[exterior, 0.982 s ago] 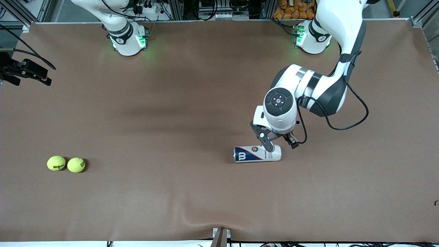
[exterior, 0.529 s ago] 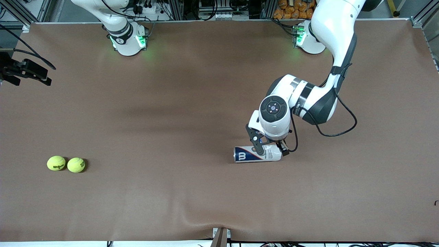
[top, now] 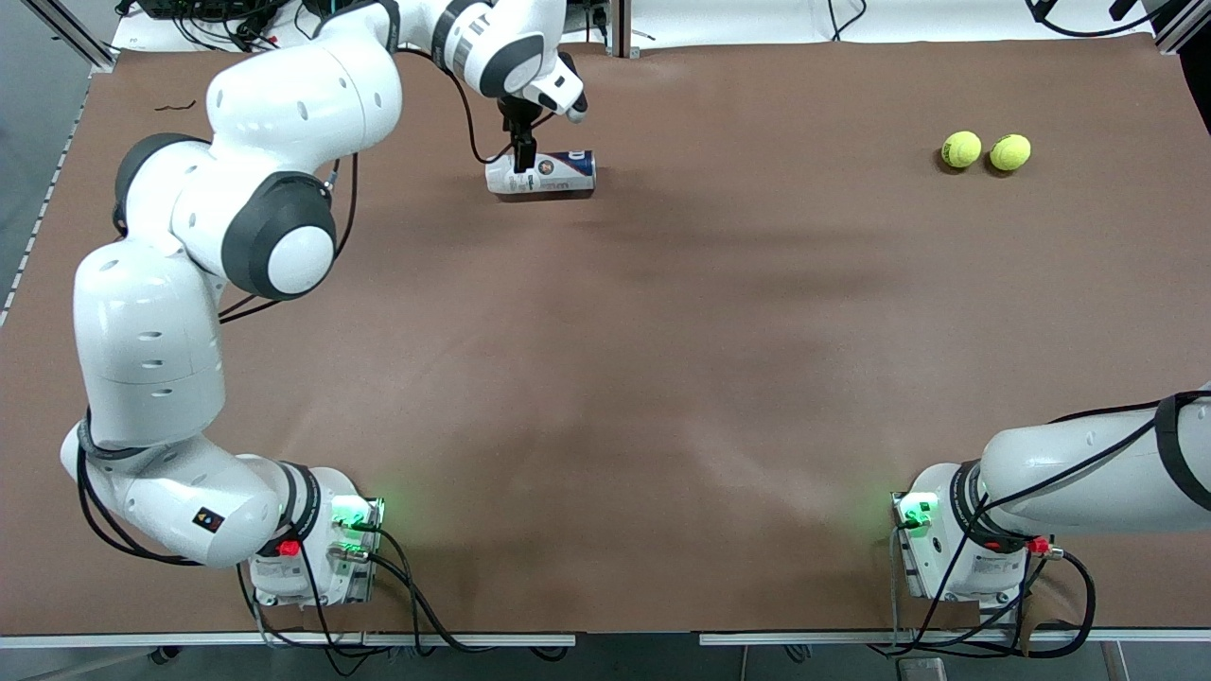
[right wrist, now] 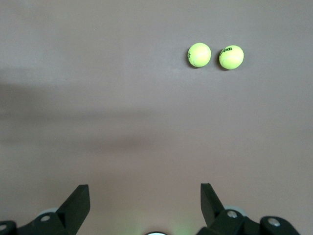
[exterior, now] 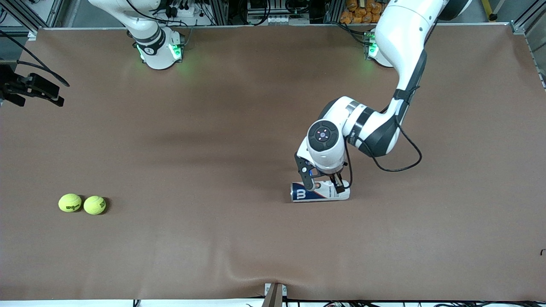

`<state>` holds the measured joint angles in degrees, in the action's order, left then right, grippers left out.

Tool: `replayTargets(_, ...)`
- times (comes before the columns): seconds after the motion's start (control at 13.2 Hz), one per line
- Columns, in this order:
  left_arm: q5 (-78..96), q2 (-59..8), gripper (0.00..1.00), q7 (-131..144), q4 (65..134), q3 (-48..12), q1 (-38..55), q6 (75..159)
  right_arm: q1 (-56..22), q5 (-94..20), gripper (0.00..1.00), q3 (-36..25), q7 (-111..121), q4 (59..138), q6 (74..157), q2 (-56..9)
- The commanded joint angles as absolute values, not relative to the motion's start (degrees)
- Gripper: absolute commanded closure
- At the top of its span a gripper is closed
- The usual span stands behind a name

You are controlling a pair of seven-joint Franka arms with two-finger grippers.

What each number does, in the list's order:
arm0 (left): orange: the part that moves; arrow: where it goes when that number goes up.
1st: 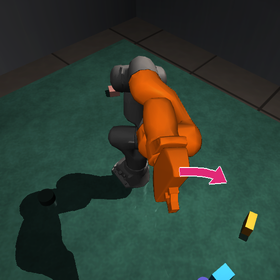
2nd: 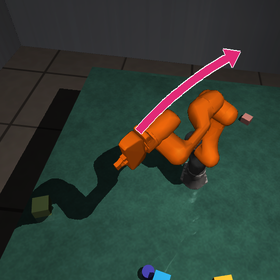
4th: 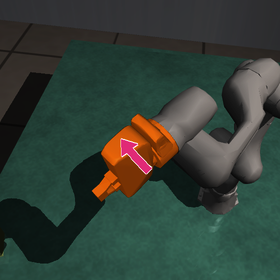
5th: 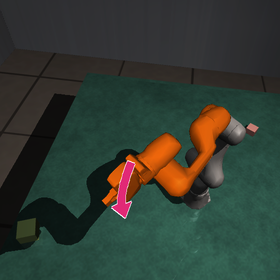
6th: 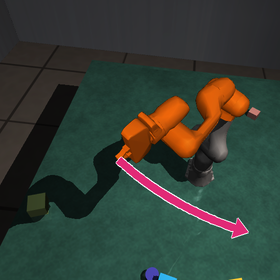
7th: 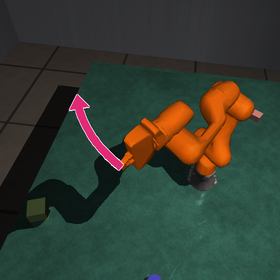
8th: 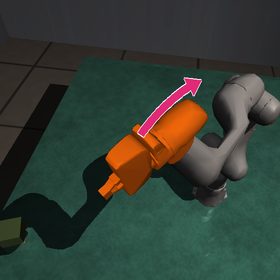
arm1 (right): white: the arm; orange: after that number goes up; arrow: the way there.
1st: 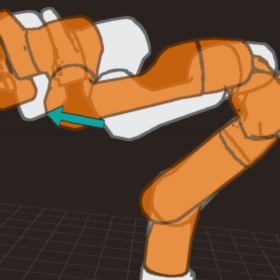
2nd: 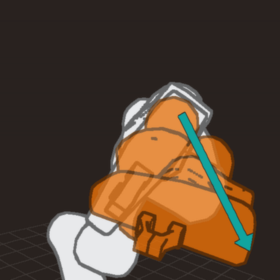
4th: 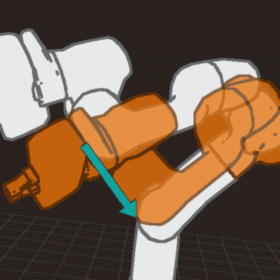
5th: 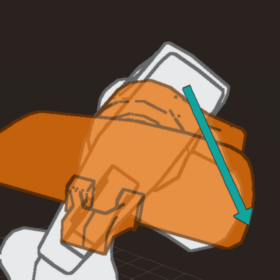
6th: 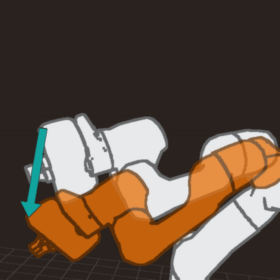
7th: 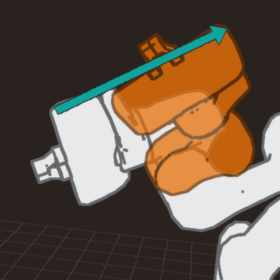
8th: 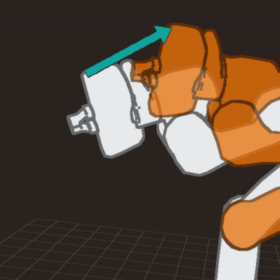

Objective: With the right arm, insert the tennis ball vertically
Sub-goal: 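Close the left gripper around the can's closed end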

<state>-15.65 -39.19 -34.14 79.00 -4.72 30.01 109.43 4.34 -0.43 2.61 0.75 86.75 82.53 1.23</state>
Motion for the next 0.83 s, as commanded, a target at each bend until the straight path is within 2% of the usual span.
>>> replayTargets(0.0,-18.4,-41.2,0.00,-33.9,77.2,-3.7,31.5,109.9,4.4,-1.1,0.00,2.6,0.3,88.2,82.6,2.9)
replayTargets(0.76,-27.2,-44.5,0.00,-32.9,75.2,-2.7,34.9,110.0,4.5,-1.1,0.00,2.6,0.3,88.2,82.7,2.9)
